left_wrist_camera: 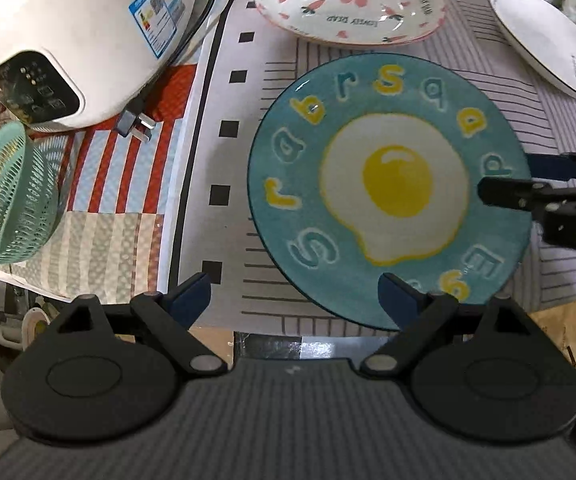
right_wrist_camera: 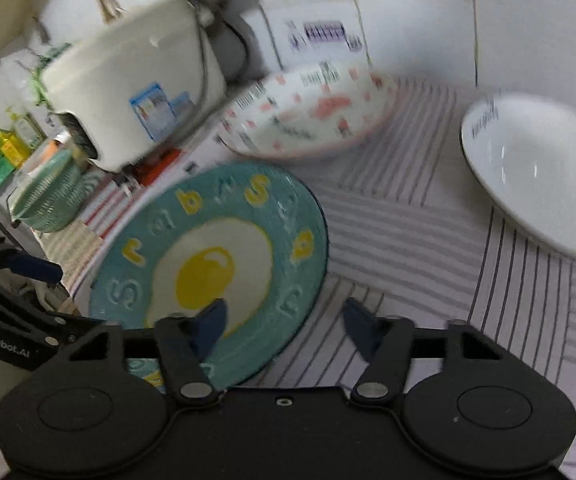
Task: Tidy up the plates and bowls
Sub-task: 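Move both grippers to the blue egg plate and grasp its rim, then lift the blue egg plate with both grippers and carry it over the white plate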
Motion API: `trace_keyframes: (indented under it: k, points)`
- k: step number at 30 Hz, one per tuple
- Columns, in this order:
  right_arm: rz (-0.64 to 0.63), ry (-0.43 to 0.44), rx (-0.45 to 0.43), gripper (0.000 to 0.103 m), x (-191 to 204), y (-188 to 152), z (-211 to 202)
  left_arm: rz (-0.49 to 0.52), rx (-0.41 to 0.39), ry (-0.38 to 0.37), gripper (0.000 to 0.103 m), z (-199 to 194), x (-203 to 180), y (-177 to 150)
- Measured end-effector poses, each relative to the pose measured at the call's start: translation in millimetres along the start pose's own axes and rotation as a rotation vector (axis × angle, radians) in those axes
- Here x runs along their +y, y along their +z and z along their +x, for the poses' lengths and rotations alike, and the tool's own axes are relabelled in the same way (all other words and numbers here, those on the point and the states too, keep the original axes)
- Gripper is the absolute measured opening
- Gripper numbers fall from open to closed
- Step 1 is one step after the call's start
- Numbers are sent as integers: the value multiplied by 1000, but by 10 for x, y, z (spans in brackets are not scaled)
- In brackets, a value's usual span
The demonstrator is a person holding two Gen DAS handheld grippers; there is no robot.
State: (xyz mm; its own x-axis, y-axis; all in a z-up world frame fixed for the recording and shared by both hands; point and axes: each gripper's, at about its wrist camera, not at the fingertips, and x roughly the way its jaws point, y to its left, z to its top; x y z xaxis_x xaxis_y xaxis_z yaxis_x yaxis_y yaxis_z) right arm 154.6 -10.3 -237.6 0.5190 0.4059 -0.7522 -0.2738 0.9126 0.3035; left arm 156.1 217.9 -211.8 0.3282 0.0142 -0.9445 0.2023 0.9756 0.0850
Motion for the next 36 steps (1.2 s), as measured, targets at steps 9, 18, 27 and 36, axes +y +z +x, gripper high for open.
trace_keyframes:
  k: [9,18,27,36]
  points:
    - [32,44,-7,35,-38,35,73,-50,15,-47,60,141,70,46]
    - [84,91,-12,19,-176,28,87,-118,10,-89,38,193,111,122]
    - [119,133,-6,19,-247,73,155,-228,16,-130,46,269,230,221]
    - [53,112,17,19,-264,153,-64,-223,-4,-140,45,88,55,220]
